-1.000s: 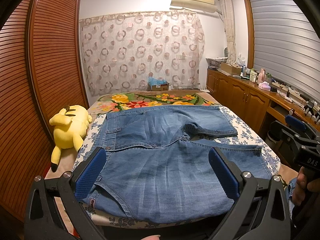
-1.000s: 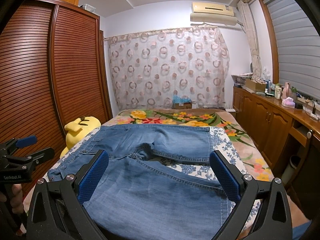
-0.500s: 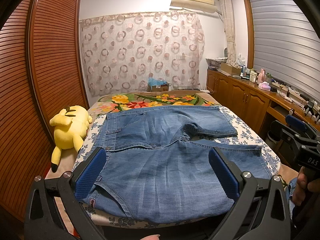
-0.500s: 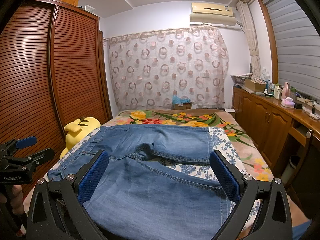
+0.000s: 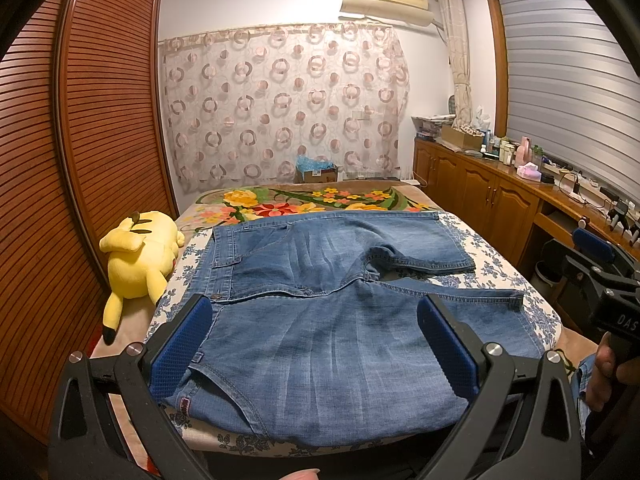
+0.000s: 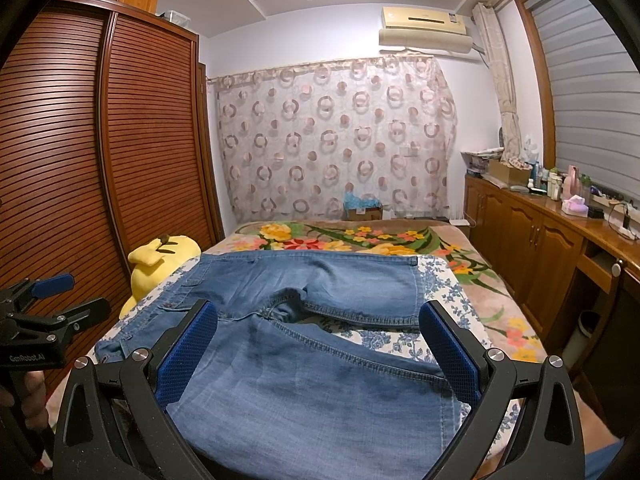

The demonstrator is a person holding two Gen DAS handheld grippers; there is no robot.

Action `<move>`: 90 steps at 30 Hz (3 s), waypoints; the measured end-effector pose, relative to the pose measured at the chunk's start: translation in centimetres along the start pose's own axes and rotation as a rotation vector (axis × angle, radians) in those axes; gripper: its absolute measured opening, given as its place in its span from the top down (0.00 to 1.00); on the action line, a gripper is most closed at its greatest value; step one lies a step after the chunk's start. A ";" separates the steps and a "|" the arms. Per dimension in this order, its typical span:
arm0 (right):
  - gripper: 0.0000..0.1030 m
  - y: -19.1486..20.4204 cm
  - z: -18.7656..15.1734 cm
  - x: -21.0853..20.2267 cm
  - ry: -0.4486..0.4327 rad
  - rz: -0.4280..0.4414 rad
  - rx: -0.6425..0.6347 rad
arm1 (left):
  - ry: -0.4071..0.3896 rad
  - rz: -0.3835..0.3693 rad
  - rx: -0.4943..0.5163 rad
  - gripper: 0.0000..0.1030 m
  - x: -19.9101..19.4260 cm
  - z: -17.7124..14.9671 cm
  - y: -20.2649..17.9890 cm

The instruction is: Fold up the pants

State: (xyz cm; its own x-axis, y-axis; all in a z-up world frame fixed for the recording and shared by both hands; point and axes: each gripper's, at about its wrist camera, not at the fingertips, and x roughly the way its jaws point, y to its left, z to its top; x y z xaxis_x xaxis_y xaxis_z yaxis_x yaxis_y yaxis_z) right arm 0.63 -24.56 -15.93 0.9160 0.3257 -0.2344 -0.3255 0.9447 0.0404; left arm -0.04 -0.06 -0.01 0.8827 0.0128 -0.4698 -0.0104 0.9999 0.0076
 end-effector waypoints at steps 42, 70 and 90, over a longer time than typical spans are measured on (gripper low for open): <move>0.02 -0.4 -0.3 2.4 0.086 0.010 -0.002 | 0.102 -0.067 0.000 0.00 3.0 -1.7 1.6; 0.11 -3.6 -1.4 4.3 0.302 -0.133 0.008 | 0.184 0.080 -0.176 0.10 6.8 -7.2 13.3; 0.16 -1.6 -0.2 2.5 0.412 -0.112 0.064 | 0.310 0.157 -0.234 0.30 9.7 -11.3 18.1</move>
State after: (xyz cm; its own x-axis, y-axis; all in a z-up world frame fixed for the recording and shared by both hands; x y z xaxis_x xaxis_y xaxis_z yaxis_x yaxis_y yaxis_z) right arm 3.43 -25.26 -16.81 0.7705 0.1903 -0.6084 -0.2022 0.9781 0.0499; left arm 3.07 18.20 -14.38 0.6789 0.1295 -0.7227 -0.2720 0.9586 -0.0838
